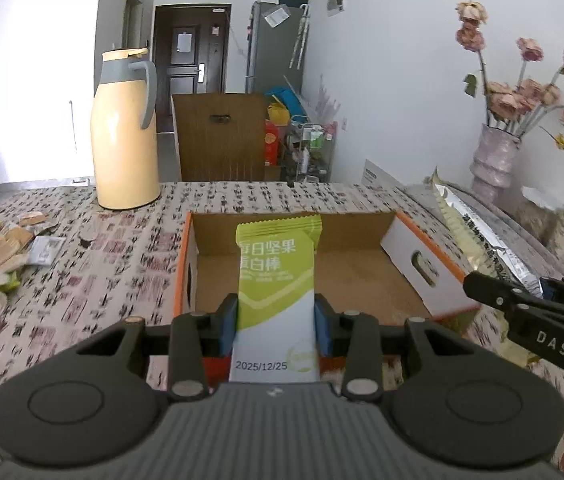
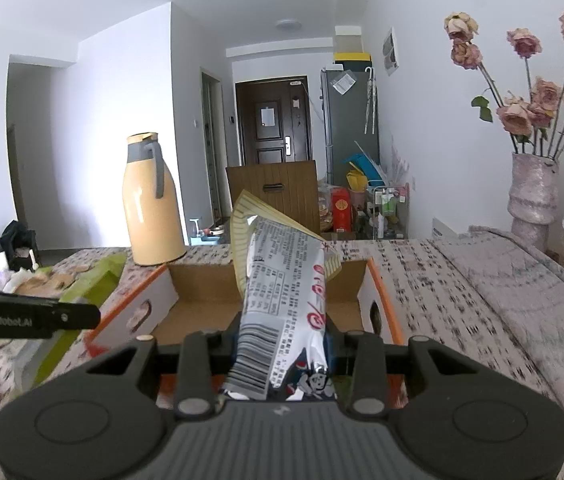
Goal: Organize snacks
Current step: 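Lower both held snacks into the cardboard box and open both tools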
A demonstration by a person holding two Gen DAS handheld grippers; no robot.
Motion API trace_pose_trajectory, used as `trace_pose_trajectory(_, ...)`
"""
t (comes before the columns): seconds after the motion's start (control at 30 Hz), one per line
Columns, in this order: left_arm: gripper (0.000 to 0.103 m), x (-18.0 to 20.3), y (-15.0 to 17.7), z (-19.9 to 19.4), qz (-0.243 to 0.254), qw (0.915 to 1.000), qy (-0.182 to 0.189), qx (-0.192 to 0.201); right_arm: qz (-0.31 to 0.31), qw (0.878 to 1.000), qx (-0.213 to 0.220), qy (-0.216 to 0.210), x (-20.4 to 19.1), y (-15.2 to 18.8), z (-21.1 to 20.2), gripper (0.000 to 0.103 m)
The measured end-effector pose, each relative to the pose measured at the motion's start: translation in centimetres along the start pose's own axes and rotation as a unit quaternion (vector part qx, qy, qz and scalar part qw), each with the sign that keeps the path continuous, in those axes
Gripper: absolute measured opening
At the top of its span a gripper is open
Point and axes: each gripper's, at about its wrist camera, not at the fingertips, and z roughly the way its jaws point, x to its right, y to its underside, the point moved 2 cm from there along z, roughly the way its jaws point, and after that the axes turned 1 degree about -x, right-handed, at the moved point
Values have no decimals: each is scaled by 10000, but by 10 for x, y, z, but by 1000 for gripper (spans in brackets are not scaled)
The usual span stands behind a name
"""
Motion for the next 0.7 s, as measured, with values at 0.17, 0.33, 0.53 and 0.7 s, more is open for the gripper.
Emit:
trace_pose_trajectory(0.17, 39, 1, -23, 31, -91, 9998, -146, -42, 16, 9999, -117, -25, 3, -23, 42, 35)
trace_pose_trajectory(0.33, 39, 0, -38, 65, -168, 9991, -368, -111, -7, 9994, -337, 40, 2, -29, 82, 35)
trace_pose_trajectory(0.53, 39, -7, -38, 97, -310, 9973, -599, -277, -39, 9981, -568, 230, 4, -18, 118, 35)
trace_pose_trajectory(0.7, 39, -8, -29, 112, -264, 9968, -640, -411, -65, 9976, -635, 263, 6, -8, 129, 35)
